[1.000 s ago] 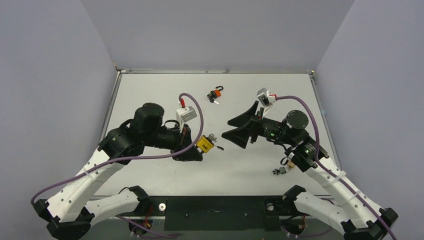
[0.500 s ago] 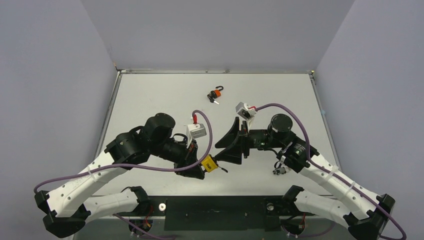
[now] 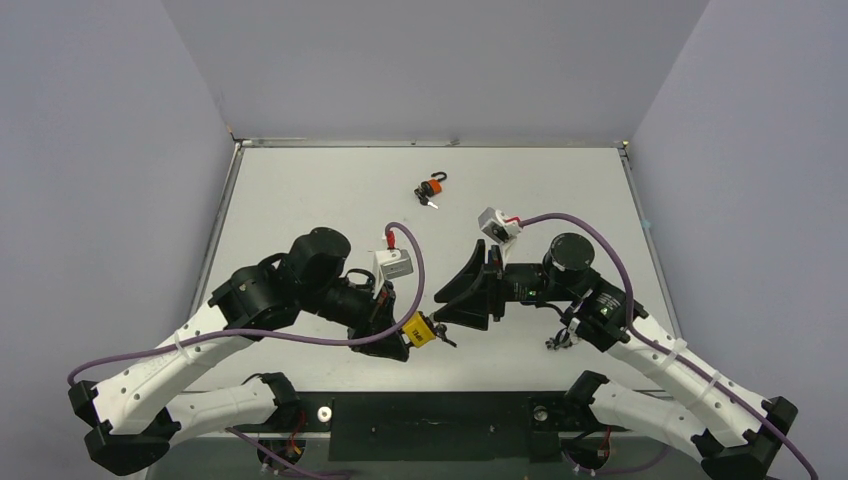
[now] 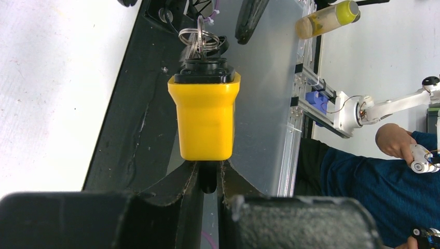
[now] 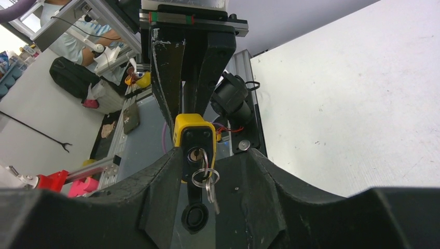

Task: Lock with the key
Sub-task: Lock the lock.

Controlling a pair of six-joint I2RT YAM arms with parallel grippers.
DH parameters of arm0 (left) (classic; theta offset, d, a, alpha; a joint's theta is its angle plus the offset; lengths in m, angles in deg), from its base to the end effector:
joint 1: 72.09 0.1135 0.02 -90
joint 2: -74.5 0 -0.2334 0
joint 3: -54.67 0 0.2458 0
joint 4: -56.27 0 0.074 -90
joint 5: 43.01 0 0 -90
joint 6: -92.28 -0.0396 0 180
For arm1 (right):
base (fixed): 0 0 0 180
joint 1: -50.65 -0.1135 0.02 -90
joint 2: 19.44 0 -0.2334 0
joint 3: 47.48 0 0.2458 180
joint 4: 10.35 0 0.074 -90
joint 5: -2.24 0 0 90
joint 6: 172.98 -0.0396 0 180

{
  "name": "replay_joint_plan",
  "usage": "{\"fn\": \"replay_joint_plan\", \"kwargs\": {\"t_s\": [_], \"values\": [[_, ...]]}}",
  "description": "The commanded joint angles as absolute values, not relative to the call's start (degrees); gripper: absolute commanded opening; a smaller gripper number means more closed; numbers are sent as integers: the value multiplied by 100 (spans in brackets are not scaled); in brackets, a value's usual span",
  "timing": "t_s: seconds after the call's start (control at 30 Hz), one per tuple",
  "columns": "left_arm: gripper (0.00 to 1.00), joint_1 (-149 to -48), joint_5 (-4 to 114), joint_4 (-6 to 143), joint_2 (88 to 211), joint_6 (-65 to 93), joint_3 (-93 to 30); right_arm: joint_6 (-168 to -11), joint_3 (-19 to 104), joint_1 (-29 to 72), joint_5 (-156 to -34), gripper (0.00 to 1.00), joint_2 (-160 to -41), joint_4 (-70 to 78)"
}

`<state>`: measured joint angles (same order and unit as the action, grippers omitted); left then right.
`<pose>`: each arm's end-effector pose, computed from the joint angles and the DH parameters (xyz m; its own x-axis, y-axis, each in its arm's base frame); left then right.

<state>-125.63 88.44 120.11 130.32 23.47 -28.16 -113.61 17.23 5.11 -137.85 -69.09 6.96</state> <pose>0.0923 -0.1691 0.3561 -0.6639 0.4426 -0.6029 0.7269 0.1922 -0.6593 0.1223 0.1680 0.3513 -0.5305 -0.0739 -0.8445 -0.8420 -0.0698 0.5350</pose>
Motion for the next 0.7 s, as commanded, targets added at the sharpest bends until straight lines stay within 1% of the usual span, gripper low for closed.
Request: {"fn": "replay_joint_plan", "kwargs": {"t_s": [0.0, 0.1, 0.17, 0.37, 0.53, 0.67], "values": [[0, -12588, 9088, 11696, 12899, 2263, -2892, -11311, 1700, 436, -13703, 43, -6981, 442], [0, -12588, 9078, 11693, 12904, 2265, -2901, -11300, 1709, 417, -13707, 35, -6995, 451], [0, -12588, 9071, 11697, 12892, 2267, -2898, -11287, 1705, 406, -13710, 31, -7002, 476], [0, -12588, 9062, 11634, 12864, 2289, -2876, -11267, 1656, 386, -13758, 28, -6996, 521], [0, -12588, 9048, 11624, 12873, 2282, -2872, -11261, 1594, 383, -13787, 29, -6914, 552], [0, -12588, 9038, 11580, 12890, 2302, -2857, -11318, 1554, 377, -13842, 28, -6870, 489]]}}
